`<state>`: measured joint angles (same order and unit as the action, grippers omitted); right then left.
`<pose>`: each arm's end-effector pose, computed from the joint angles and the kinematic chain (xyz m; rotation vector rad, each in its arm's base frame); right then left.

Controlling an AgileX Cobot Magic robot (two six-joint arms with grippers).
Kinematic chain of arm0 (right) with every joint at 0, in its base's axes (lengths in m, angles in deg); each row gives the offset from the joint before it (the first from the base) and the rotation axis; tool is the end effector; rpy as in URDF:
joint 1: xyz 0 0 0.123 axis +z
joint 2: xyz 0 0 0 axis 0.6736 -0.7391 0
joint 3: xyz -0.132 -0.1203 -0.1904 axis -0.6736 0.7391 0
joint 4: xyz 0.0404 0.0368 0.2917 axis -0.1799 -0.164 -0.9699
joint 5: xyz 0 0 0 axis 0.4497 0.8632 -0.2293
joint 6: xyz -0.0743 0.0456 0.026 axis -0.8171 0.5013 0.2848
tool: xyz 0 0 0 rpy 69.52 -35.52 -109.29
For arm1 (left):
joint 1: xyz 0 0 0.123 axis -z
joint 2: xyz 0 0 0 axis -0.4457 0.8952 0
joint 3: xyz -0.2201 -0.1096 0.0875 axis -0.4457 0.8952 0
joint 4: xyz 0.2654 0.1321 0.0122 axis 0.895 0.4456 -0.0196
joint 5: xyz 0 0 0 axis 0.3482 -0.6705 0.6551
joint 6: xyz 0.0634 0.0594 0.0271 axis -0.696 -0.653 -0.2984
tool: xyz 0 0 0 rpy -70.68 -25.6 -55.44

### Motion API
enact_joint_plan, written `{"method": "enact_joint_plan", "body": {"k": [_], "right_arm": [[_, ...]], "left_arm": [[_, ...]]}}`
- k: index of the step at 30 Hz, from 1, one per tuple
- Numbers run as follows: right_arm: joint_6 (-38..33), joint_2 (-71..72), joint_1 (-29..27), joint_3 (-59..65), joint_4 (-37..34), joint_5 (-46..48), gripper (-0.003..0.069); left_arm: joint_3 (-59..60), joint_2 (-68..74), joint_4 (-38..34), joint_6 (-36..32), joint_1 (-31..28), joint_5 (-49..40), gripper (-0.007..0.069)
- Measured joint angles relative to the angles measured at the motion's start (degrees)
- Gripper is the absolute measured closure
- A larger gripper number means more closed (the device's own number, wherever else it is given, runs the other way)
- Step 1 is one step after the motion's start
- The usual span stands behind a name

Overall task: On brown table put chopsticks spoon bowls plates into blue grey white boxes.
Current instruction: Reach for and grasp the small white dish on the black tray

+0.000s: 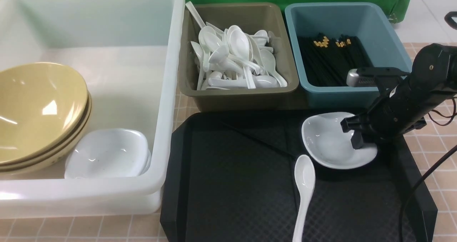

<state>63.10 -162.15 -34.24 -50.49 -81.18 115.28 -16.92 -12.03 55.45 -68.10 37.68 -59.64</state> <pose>0.3839 0.0651 0.1142 -0.0983 2.8465 0.2110 0.0852 -0.0036 0.3017 0.1510 1.6713 0.0590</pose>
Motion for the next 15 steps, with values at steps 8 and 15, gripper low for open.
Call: {"method": "enact_joint_plan", "body": {"k": [8,15], "right_arm": [[-7.7,6.4,-0.1,0.1,-1.5,6.1,0.0538],[-11.5,21.7,4.8,-0.2,-5.1,5.0,0.0591]], "left_arm": [[0.0,0.0,0.0,0.0,0.0,-0.1,0.0619],[0.0,0.0,0.0,0.1,0.0,0.0,0.0619]]}}
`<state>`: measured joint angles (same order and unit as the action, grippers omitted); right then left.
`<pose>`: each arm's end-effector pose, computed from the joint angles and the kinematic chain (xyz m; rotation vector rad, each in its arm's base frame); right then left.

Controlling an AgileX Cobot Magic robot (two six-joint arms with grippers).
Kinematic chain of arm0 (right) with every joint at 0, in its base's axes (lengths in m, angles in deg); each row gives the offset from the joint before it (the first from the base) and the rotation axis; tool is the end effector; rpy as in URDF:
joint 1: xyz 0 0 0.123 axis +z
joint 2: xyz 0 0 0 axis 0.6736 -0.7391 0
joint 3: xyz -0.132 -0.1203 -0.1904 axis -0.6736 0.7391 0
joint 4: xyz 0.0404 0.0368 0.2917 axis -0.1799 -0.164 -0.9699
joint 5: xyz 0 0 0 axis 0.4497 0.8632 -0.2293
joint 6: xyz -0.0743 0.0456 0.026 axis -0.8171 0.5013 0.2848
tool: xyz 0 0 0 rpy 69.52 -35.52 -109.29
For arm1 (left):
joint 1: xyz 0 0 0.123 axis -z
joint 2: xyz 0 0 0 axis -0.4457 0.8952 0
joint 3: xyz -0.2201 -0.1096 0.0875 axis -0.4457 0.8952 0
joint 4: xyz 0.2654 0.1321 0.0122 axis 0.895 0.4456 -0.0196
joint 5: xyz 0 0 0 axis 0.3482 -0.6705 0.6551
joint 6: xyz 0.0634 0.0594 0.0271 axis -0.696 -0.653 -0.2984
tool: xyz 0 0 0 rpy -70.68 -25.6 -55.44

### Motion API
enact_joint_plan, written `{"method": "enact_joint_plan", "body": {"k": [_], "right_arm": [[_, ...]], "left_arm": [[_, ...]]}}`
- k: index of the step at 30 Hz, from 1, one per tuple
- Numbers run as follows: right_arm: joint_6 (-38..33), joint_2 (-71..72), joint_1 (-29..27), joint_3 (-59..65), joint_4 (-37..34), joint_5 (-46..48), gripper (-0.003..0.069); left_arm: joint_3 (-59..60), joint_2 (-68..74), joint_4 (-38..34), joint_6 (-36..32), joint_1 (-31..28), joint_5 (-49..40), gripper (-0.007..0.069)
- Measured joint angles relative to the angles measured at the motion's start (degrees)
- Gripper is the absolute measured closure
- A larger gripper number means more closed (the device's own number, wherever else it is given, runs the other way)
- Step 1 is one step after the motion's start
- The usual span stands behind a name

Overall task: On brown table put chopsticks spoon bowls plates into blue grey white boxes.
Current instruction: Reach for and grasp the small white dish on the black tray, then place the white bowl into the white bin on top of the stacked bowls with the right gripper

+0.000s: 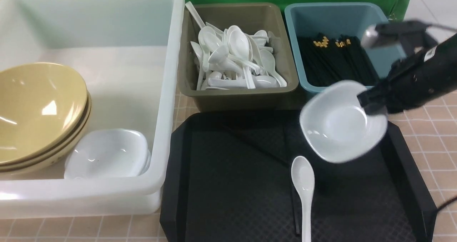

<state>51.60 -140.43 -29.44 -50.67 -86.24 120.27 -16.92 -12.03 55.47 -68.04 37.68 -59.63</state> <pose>0.3464 0.0965 0.2566 -0.4267 2.5012 0.3022 0.0852 -0.0036 0.3017 0.1502 1.6711 0.0586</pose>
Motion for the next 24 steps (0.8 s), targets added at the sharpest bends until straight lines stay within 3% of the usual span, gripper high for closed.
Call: {"method": "enact_joint_plan", "body": {"k": [4,6,7,11,13,19,23,24], "right_arm": [[-5.5,3.3,7.5,-1.8,-7.5,-4.8,0.0591],[-11.7,2.7,16.1,-3.6,-14.0,-12.4,0.0591],[-12.7,2.3,17.5,-3.8,-14.4,-13.1,0.0591],[-18.6,-6.1,31.9,-5.4,-17.8,-33.3,0.0591],[-20.2,-10.8,35.7,-6.8,-18.2,-40.0,0.0591],[-23.0,-21.6,40.7,-12.8,-19.1,-45.1,0.0543],[-23.5,-24.7,41.0,-14.8,-19.1,-42.5,0.0351],[-23.5,-24.7,41.0,-14.8,-19.1,-42.1,0.0342]], "left_arm": [[0.0,0.0,0.0,0.0,0.0,0.0,0.0619],[0.0,0.0,0.0,0.0,0.0,0.0,0.0619],[0.0,0.0,0.0,0.0,0.0,0.0,0.0619],[0.0,0.0,0.0,0.0,0.0,0.0,0.0619],[0.0,0.0,0.0,0.0,0.0,0.0,0.0619],[0.0,0.0,0.0,0.0,0.0,-0.1,0.0619],[0.0,0.0,0.0,0.0,0.0,-0.5,0.0619],[0.0,0.0,0.0,0.0,0.0,-0.5,0.0619]]}}
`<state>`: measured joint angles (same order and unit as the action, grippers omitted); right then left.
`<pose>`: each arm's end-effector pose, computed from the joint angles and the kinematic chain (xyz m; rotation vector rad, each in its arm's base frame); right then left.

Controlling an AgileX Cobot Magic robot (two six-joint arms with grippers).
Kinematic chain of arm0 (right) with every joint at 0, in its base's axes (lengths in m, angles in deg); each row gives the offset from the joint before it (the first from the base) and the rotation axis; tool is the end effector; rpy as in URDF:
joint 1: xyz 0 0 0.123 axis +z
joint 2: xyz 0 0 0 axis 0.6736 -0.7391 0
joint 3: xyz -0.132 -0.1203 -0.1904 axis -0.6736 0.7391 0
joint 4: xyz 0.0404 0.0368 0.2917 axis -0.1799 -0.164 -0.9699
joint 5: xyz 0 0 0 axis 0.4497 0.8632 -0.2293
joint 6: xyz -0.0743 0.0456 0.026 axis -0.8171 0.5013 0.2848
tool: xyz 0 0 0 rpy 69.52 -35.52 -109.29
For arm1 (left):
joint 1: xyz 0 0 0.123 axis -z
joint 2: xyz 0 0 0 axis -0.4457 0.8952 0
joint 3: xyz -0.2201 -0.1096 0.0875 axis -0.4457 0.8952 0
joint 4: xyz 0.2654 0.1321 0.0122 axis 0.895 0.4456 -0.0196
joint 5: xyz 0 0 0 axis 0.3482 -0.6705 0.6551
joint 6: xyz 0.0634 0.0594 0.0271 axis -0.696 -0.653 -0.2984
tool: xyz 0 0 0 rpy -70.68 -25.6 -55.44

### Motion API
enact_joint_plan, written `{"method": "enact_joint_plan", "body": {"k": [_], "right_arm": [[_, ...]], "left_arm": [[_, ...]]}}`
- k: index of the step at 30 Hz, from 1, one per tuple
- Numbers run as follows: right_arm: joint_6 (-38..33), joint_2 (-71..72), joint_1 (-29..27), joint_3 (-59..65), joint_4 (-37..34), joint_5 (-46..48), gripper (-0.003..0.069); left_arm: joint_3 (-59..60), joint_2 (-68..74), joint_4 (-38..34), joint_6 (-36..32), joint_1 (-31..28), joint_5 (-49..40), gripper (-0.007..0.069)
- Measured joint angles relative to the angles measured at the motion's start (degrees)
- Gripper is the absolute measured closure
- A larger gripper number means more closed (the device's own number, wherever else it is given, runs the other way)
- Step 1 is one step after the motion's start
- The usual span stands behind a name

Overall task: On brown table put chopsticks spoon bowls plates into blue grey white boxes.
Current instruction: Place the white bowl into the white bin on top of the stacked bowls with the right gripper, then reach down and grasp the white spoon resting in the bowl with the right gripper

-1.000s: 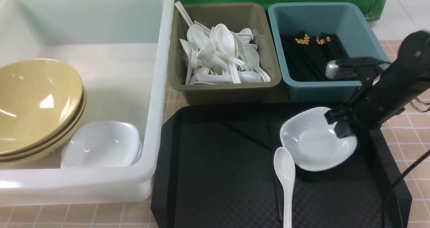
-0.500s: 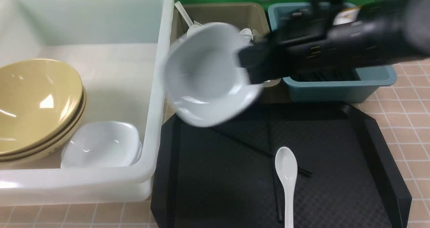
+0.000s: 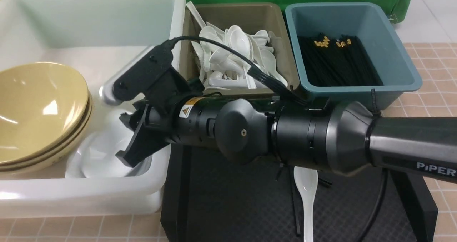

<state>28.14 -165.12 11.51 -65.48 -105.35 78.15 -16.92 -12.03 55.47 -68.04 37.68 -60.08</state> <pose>0.2859 0.3920 0.2130 -0.9784 1.7850 0.5657 0.0852 -0.0035 0.3010 0.1496 1.6789 0.0599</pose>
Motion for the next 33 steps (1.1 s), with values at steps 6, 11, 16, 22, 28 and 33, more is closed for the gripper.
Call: {"method": "enact_joint_plan", "body": {"k": [6,11,16,22,28,33], "right_arm": [[1.9,8.5,-4.1,-0.2,3.9,21.6,0.0157],[22.2,16.1,-12.5,1.5,17.2,46.0,0.0146],[31.8,19.4,-18.0,15.7,23.9,51.2,0.0145],[39.0,19.6,-18.4,31.5,24.5,39.2,0.0144],[40.3,15.0,-18.4,34.5,24.3,29.0,0.0168],[38.8,13.6,-18.4,33.4,24.7,27.3,0.0353]], "left_arm": [[0.0,0.0,0.0,0.0,0.0,-0.6,0.0621],[0.0,0.0,0.0,0.0,0.0,-0.3,0.0621],[0.0,0.0,0.0,0.0,0.0,0.3,0.0619],[0.0,0.0,0.0,0.0,0.0,0.5,0.0619],[0.0,0.0,0.0,0.0,0.0,0.4,0.0619],[0.0,0.0,0.0,0.0,0.0,0.2,0.0619]]}}
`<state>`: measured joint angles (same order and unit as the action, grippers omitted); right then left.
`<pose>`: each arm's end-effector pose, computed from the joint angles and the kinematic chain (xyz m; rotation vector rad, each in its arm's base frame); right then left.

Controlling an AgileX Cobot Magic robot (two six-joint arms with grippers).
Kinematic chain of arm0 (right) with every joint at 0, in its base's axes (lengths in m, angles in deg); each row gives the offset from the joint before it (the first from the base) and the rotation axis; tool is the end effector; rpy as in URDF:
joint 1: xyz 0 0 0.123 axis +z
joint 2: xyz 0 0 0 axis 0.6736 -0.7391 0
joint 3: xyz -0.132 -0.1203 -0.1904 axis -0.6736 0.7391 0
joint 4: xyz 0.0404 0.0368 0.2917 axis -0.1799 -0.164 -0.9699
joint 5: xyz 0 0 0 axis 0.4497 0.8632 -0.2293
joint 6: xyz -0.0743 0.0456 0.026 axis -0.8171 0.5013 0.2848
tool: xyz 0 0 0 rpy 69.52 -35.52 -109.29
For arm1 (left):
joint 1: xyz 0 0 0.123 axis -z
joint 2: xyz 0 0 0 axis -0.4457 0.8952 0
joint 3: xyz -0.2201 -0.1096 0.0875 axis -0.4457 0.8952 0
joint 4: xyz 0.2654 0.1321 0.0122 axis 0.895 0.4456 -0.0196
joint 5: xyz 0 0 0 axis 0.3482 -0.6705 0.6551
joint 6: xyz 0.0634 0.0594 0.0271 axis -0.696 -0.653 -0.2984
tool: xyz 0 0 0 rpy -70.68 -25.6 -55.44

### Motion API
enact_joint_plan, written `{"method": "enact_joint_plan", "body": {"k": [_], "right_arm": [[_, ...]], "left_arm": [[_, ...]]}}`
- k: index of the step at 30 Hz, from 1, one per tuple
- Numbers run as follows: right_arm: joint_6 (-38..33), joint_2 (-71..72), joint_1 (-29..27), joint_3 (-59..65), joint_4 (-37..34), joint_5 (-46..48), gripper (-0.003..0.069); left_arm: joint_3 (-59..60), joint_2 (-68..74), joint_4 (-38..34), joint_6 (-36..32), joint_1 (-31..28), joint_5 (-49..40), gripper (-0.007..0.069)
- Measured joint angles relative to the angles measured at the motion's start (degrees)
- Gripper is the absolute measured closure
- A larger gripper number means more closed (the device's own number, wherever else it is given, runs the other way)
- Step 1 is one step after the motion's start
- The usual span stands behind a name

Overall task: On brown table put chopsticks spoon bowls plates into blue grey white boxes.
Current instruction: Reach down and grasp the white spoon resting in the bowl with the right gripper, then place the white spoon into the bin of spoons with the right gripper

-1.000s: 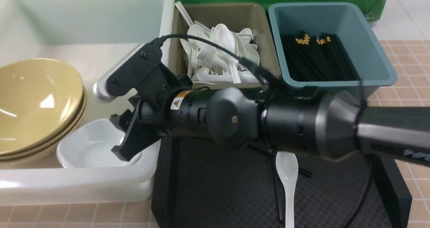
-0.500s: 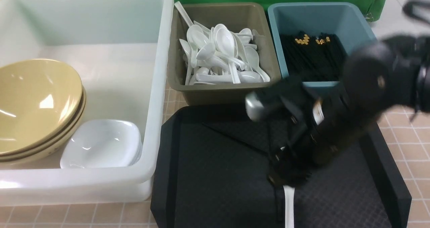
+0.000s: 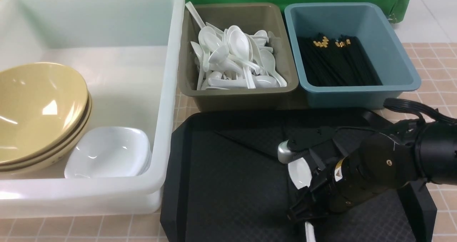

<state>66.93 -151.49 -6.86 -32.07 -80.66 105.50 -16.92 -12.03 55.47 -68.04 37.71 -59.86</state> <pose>0.2586 0.1936 0.0990 -0.6605 2.7719 0.2928 0.0852 -0.0036 0.3014 0.1503 1.6750 0.0588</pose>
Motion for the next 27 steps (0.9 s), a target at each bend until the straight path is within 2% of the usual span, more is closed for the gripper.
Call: {"method": "enact_joint_plan", "body": {"k": [2,3,4,9,14,19,20,21,23,27], "right_arm": [[-1.1,-0.2,0.0,-0.5,0.1,0.7,0.0423],[-2.7,-0.2,0.0,-1.1,0.0,2.4,0.0533],[-3.2,0.1,0.0,-1.4,-0.2,3.5,0.0554],[-5.2,6.6,0.0,-3.2,-0.4,10.4,0.0555],[-7.9,13.4,0.0,-8.3,-0.4,8.7,0.0555],[-14.2,13.7,0.0,-14.3,-0.4,-4.5,0.0555],[-17.3,11.4,0.0,-17.1,-0.4,-12.1,0.0555],[-17.7,11.1,0.0,-17.4,-0.4,-13.0,0.0555],[-23.5,4.6,-0.6,-22.7,-0.4,-25.1,0.0555],[-24.3,-5.0,-3.4,-31.5,-0.5,-28.2,0.0545]], "left_arm": [[0.0,0.0,0.0,0.0,0.0,-0.1,0.0619],[0.0,0.0,0.0,0.0,0.0,-0.2,0.0619],[0.0,0.0,0.0,0.0,0.0,-0.2,0.0619],[0.0,0.0,0.0,0.0,0.0,-0.2,0.0619],[0.0,0.0,0.0,0.0,0.0,-0.2,0.0619],[0.0,0.0,0.0,0.0,0.0,0.3,0.0619],[0.0,0.0,0.0,0.0,0.0,0.3,0.0619],[0.0,0.0,0.0,0.0,0.0,0.3,0.0619],[0.3,0.0,0.0,0.0,0.0,0.6,0.0619],[0.6,0.0,0.0,0.0,0.0,0.6,0.0619]]}}
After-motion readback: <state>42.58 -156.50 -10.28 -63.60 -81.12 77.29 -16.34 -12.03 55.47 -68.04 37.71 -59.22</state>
